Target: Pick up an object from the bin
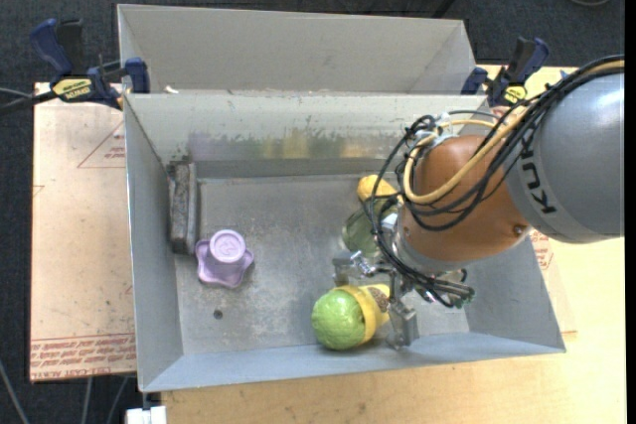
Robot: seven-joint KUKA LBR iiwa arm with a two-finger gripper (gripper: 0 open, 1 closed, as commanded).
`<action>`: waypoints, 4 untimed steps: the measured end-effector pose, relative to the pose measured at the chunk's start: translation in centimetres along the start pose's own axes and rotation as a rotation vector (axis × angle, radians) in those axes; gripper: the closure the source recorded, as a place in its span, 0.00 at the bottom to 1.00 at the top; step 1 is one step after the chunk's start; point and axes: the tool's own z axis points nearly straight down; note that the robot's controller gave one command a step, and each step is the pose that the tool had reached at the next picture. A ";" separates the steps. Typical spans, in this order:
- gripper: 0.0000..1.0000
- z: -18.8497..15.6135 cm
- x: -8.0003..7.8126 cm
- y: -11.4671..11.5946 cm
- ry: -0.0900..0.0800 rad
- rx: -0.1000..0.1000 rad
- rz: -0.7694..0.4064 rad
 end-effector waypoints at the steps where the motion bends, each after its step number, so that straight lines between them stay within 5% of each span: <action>1: 0.00 2.6 -0.5 0.7 -0.003 0.001 -0.142; 2: 1.00 3.3 -1.5 1.5 -0.029 0.016 -0.167; 4: 1.00 3.0 -1.4 1.5 -0.028 0.014 -0.167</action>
Offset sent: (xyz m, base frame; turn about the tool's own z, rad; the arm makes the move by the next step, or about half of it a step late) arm -0.0047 0.0207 -0.0380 -0.1731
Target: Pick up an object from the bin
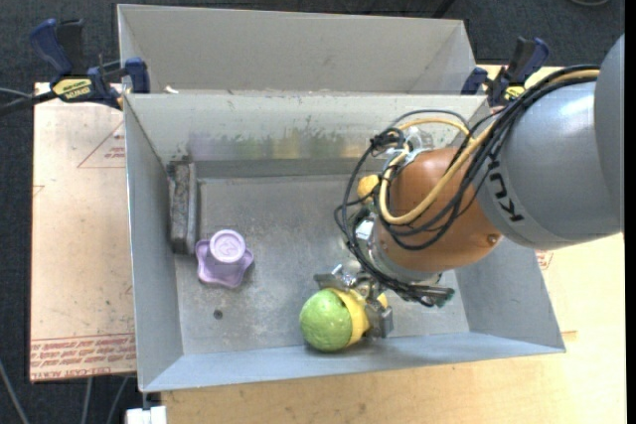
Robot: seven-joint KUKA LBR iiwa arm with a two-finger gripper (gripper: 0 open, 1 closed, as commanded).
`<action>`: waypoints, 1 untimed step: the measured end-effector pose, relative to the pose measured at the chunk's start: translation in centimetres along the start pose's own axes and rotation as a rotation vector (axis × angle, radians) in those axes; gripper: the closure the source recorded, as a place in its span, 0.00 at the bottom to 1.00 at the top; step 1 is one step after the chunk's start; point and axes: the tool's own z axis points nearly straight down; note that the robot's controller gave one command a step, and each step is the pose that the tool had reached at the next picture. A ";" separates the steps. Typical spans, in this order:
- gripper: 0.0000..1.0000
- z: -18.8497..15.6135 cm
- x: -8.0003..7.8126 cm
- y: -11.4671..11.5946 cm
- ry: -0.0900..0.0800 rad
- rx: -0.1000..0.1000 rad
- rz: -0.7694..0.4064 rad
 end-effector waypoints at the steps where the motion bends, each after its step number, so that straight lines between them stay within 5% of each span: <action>1: 1.00 -0.9 0.0 0.1 0.004 -0.003 0.000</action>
Offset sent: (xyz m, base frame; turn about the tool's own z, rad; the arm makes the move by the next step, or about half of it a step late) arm 0.0002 0.0000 0.0618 0.0000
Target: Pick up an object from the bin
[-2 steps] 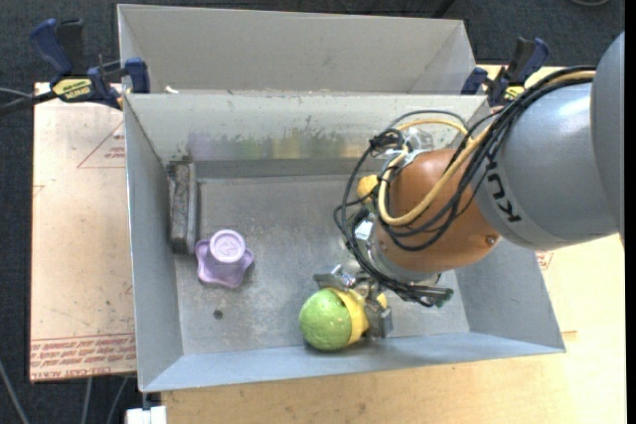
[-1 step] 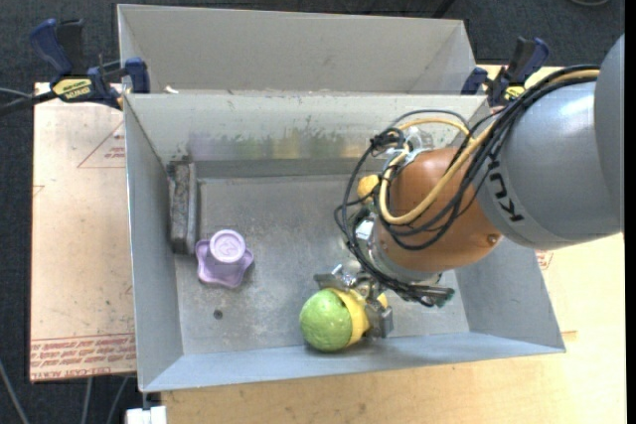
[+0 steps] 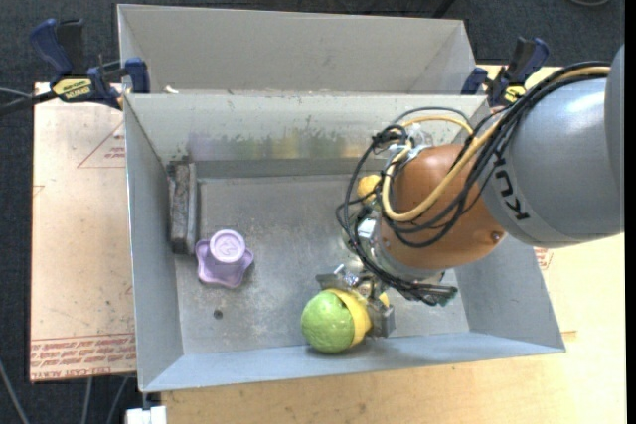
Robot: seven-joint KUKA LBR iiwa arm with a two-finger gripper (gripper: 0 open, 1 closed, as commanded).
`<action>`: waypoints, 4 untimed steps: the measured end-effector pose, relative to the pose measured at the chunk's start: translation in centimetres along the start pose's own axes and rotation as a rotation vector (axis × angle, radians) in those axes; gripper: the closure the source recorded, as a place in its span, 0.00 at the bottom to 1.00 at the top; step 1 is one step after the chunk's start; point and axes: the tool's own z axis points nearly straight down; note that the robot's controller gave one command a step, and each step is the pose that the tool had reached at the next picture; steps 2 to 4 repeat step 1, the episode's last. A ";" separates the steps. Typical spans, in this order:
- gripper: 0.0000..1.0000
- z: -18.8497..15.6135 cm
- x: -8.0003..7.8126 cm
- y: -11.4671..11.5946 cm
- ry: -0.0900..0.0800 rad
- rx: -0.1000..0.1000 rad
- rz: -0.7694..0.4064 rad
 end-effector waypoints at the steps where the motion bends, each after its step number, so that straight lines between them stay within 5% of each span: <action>1: 1.00 -0.9 0.1 0.1 0.004 -0.004 0.000; 4: 1.00 -0.9 0.1 0.1 0.004 -0.004 0.000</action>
Offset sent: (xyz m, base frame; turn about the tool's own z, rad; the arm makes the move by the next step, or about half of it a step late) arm -0.0001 0.0001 0.0340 0.0000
